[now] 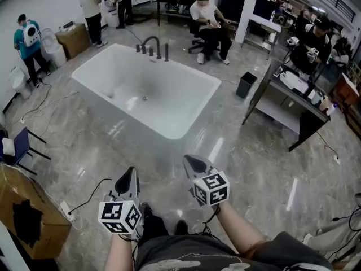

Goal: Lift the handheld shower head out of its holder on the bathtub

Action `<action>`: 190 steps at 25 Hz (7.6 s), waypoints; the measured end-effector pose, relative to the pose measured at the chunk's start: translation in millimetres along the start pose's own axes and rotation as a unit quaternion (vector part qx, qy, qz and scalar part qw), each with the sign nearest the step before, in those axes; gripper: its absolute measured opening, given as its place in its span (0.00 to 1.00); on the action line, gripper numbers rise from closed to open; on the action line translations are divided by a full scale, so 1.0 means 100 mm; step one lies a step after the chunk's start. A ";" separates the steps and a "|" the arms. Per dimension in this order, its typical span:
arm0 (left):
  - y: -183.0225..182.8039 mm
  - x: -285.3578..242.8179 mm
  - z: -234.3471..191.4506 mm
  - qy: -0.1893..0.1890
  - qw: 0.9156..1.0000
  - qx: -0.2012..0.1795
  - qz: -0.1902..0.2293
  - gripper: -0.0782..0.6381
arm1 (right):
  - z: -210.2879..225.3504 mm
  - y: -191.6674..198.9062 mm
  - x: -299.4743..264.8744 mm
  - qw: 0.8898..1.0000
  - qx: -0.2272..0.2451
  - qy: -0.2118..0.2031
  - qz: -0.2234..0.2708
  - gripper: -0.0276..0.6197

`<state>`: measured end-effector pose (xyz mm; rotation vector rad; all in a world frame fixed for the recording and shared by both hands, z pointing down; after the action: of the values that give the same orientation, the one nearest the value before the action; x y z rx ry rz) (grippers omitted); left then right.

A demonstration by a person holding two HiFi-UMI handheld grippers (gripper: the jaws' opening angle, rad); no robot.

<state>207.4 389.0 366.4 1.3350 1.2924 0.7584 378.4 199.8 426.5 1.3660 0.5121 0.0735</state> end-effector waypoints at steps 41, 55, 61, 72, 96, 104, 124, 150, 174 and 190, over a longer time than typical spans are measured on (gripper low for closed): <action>-0.64 -0.91 -2.42 0.081 0.996 0.036 -0.013 0.13 | -0.09 -0.63 -1.66 0.985 -0.066 0.153 0.037 0.09; -0.84 -2.15 -2.91 0.049 0.998 0.027 -0.040 0.13 | 0.80 -0.84 -3.07 0.989 -0.068 0.131 0.021 0.09; -1.06 -2.91 -2.98 0.042 0.997 0.030 -0.048 0.13 | 1.41 -1.02 -3.58 0.986 -0.090 0.136 0.021 0.09; -1.39 -4.03 -2.96 0.023 0.997 0.019 -0.067 0.13 | 2.38 -1.24 -4.30 0.983 -0.131 0.127 0.029 0.09; -1.85 -6.09 -3.74 0.129 0.988 0.005 -0.085 0.13 | 3.02 -1.57 -5.59 0.972 -0.126 0.195 0.022 0.09; -2.20 -6.93 -4.73 0.176 0.979 -0.008 -0.107 0.13 | 3.03 -1.94 -6.59 0.953 -0.144 0.264 0.019 0.09; -2.03 -8.82 -5.77 0.235 0.963 -0.002 -0.134 0.13 | 3.91 -1.96 -8.40 0.927 -0.137 0.348 0.018 0.09; -1.25 -10.32 -5.84 0.216 0.964 0.019 -0.155 0.13 | 5.70 -1.16 -10.11 0.936 -0.103 0.337 -0.018 0.36; -1.05 -10.33 -5.88 0.200 0.967 0.001 -0.155 0.13 | 6.04 -1.16 -10.61 0.936 -0.007 0.349 -0.050 0.26; -1.10 -10.12 -5.56 0.195 0.970 0.008 -0.146 0.13 | 5.73 -1.36 -10.18 0.950 -0.019 0.312 -0.030 0.26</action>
<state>-554.8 -450.1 613.4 1.0026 1.7647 0.8276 -335.3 -701.4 674.1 1.2757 1.0747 0.4735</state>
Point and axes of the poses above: the fingertips, and each gripper's own axes: x backward along the fingers, z to its right, y out of its underside, the point moved 9 cm from there along x, backward along the fingers, and after that the axes turned 2 degrees about x, right-handed, at the moved point
